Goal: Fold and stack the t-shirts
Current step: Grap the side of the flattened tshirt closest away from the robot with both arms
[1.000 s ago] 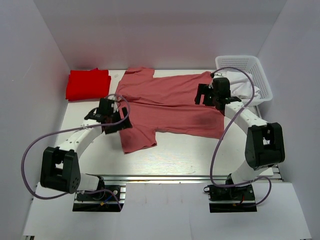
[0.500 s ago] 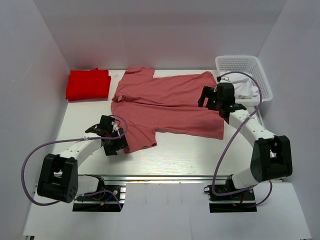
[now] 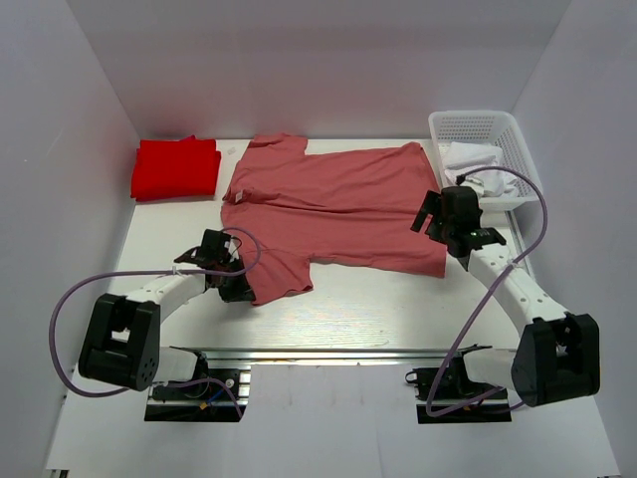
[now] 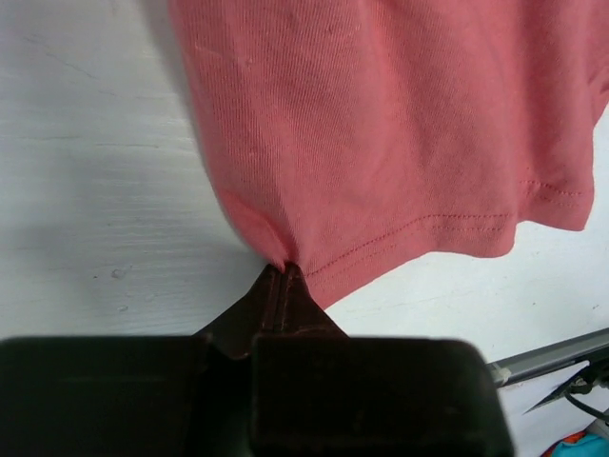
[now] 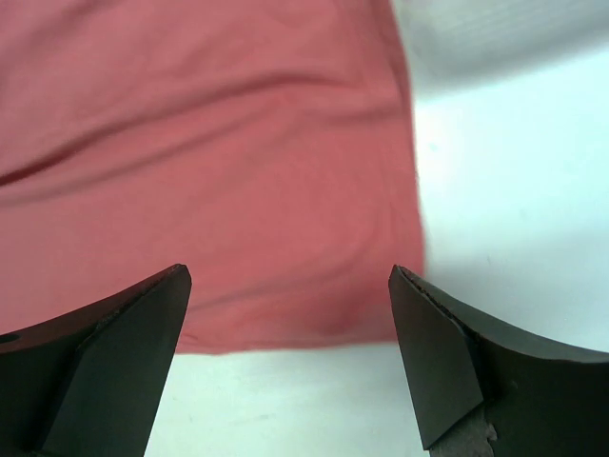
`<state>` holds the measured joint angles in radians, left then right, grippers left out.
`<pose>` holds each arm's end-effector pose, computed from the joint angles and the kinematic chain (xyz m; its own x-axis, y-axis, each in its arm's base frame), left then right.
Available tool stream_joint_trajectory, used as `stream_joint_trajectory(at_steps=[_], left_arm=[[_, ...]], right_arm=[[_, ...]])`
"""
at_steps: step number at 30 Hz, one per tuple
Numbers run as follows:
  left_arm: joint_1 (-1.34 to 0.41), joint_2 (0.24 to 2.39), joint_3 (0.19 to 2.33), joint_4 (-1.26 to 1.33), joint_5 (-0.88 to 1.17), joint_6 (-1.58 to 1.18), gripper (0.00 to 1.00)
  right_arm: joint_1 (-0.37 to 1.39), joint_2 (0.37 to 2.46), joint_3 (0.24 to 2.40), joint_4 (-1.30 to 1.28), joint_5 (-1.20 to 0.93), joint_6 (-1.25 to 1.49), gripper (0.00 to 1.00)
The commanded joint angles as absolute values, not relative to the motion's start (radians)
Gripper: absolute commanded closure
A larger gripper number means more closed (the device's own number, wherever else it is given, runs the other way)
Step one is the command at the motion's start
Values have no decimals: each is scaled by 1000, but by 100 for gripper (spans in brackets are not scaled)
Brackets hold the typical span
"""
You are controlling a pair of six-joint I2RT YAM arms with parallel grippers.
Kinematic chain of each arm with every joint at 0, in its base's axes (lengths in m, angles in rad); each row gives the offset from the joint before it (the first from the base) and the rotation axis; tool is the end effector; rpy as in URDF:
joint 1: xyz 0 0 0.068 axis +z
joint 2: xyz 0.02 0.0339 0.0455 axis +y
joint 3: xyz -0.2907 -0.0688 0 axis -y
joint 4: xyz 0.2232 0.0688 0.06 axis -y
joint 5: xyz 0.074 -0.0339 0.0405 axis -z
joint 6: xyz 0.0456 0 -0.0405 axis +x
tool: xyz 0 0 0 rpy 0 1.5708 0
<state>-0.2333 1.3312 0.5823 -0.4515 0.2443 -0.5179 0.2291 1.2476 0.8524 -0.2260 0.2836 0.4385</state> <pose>0.1902 -0.0565 0.1777 -0.9412 -0.2701 -0.2029 -0.1801 0.9093 -0.3751 0.2488 0.0449 0.2900 -0.5117 0.2992 -0.8054 0.2439 0.9494 0.1978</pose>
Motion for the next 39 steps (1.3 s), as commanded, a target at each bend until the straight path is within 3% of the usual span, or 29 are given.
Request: stream_joint_trajectory(at_steps=[1,4,12,14,29,30,32,33,35,36,39], left_arm=[[-238,1289,577,-465,281,-497,100],[-238,1230,577,-491,270,-497,100],[-238,1164,586,-606,301,-497,100],[-238,1155,586,-617,313,-497,100],[-238,1124,577,-655,345,-497,100],[-238,1124,577,-655,345,-497,100],[-238,1124,589,-682,345,-497,100],[-238,1124,589,-683,345,-497,100],[-238,1112,598,-724,345,-486,100],[-238,1112,610,-738,354,-486,100],[-238,1068,611,-802,383,-474,100]], right_arm=[[225,1223,854,-400,393,535,10],[226,1226,824,-529,454,580,10],[187,1285,755,-538,420,614,10],[183,1321,752,-538,413,636,13],[115,1433,729,-357,287,640,23],[109,1439,726,-357,282,641,27],[103,1450,710,-362,272,632,46],[101,1450,704,-364,265,632,46],[98,1428,669,-371,258,627,92],[92,1414,660,-385,261,627,100],[91,1364,627,-463,271,632,100]])
